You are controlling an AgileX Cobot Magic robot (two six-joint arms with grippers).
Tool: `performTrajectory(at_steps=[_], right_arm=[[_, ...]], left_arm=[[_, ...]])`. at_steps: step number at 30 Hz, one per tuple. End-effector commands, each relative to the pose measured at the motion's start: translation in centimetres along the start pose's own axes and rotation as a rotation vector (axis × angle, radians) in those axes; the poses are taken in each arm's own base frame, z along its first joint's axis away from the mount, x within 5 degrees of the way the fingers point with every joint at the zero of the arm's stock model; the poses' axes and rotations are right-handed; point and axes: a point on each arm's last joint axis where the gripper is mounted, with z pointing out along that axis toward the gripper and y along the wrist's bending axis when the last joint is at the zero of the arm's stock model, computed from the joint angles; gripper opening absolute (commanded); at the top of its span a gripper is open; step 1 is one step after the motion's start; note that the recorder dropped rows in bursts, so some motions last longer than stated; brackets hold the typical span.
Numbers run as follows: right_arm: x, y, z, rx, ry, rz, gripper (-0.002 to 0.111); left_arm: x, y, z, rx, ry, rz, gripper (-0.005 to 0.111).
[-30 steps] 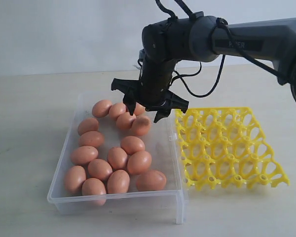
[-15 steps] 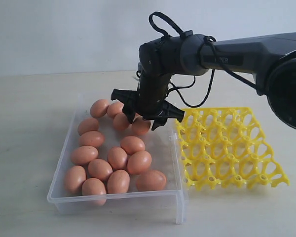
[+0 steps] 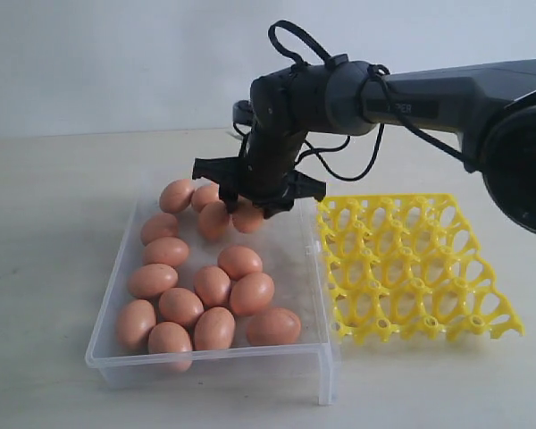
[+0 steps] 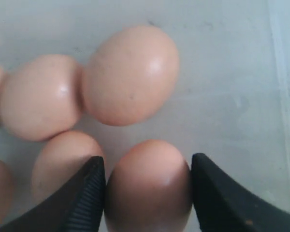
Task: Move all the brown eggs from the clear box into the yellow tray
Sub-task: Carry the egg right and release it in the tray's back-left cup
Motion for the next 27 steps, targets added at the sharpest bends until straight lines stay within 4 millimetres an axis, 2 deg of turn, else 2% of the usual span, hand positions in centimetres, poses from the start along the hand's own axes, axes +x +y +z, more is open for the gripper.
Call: performTrajectory(at_steps=[1, 4, 6, 9, 12, 15, 19, 27], right_arm=[[-1.6, 0.8, -4.7, -0.135, -0.239, -0.226, 0.0], [-1.5, -0.4, -7.3, -0.192, -0.377, -0.278, 0.0], [-1.4, -2.1, -8.9, -0.225, -0.456, -0.253, 0.0], [-1.0, -5.1, -10.3, -0.226, -0.551, -0.271, 0.0], [-0.3, -7.9, -11.1, -0.174, -0.639, -0.418, 0.0], [0.6, -10.6, -10.9, -0.126, -0.685, -0.497, 0.0], [1.7, -13.0, -9.8, -0.117, -0.735, -0.477, 0.0], [3.1, -14.6, -5.8, -0.111, -0.674, -0.423, 0.0]], left_arm=[[-0.2, 0.0, -0.1, -0.001, -0.017, -0.001, 0.0], [-0.2, 0.0, -0.1, -0.001, -0.017, -0.001, 0.0], [-0.2, 0.0, -0.1, -0.001, -0.017, -0.001, 0.0], [-0.2, 0.0, -0.1, -0.001, -0.017, -0.001, 0.0], [-0.2, 0.0, -0.1, -0.001, -0.017, -0.001, 0.0], [-0.2, 0.0, -0.1, -0.001, -0.017, -0.001, 0.0], [-0.2, 0.0, -0.1, -0.001, -0.017, -0.001, 0.0], [-0.2, 0.0, -0.1, -0.001, -0.017, -0.001, 0.0]])
